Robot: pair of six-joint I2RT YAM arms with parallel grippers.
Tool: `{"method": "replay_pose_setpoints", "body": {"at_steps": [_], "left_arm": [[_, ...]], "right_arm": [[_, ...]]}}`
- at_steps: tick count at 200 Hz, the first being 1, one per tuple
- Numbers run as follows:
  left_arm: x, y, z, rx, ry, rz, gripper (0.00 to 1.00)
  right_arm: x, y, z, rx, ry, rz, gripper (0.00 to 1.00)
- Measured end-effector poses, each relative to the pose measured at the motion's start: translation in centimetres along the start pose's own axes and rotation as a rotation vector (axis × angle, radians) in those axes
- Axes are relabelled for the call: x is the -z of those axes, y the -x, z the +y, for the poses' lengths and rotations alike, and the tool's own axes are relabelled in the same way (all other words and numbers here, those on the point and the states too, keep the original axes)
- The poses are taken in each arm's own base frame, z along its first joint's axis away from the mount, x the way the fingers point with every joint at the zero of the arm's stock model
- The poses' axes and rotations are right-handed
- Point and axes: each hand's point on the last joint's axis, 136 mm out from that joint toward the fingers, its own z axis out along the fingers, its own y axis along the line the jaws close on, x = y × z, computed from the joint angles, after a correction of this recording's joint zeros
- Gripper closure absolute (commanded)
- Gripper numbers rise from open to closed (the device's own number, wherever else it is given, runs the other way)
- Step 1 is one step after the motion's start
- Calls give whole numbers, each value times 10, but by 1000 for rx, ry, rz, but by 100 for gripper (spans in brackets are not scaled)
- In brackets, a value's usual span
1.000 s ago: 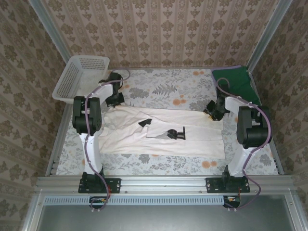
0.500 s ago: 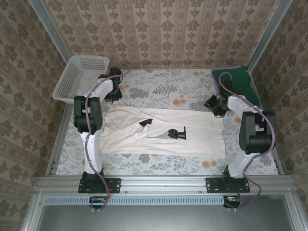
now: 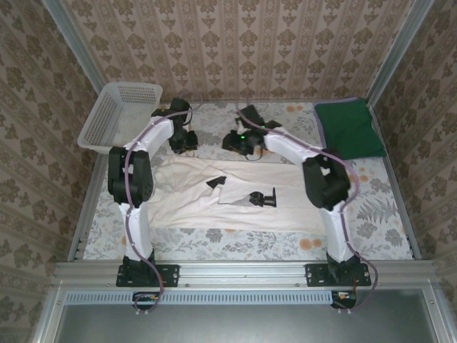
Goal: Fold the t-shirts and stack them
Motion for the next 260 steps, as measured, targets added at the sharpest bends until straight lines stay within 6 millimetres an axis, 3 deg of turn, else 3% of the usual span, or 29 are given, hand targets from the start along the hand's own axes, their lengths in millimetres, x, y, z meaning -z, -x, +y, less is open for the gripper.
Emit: {"method": "replay_pose_setpoints", "body": {"at_steps": [31,57,123,260], "left_arm": [[-22,-9,18,41,25,77,84],[-39,-15,26,62,38,135,84],[-42,-14,27,71,34,149,83],[-43,-14,27,86,36,150,82]], "right_arm": [[-44,-11,22,67,3,77,65],[-60,-14,20,88,-20,112,66],[-61,-29,6,116,-79,195,69],[-64,-49,14,174,-86,241,68]]}}
